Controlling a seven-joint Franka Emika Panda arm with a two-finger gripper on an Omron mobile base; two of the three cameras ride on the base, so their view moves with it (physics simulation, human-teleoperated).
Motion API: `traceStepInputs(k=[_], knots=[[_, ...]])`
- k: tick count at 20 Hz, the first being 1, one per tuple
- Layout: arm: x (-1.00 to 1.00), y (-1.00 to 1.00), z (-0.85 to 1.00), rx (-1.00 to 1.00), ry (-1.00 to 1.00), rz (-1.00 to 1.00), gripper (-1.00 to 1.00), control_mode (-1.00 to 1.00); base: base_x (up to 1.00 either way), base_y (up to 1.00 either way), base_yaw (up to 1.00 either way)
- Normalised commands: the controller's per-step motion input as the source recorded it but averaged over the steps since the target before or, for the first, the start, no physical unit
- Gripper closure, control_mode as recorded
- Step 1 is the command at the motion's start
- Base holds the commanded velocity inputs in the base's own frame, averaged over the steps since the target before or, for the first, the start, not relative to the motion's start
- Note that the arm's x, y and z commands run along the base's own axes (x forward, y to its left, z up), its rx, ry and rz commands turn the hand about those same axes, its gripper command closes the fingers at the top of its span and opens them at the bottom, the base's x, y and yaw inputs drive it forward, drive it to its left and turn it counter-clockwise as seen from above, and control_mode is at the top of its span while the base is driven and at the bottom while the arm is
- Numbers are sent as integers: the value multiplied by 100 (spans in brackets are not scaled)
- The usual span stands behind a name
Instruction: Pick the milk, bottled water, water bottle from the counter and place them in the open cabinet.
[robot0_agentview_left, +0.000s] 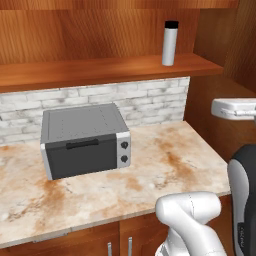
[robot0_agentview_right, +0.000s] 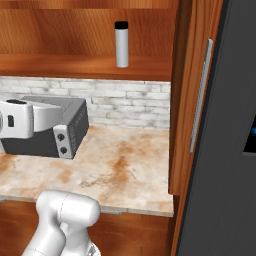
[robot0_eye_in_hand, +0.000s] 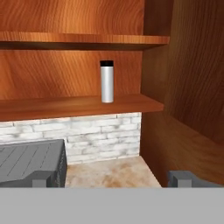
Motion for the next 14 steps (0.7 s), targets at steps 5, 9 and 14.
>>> traceStepInputs(k=[5,9,14], knots=[[0,0,0,0,0,0,-100,100,-34,3,0],[0,0,0,0,0,0,-100,100,-39,9,13],[0,0,0,0,0,0,-100,100,-54,11,26]])
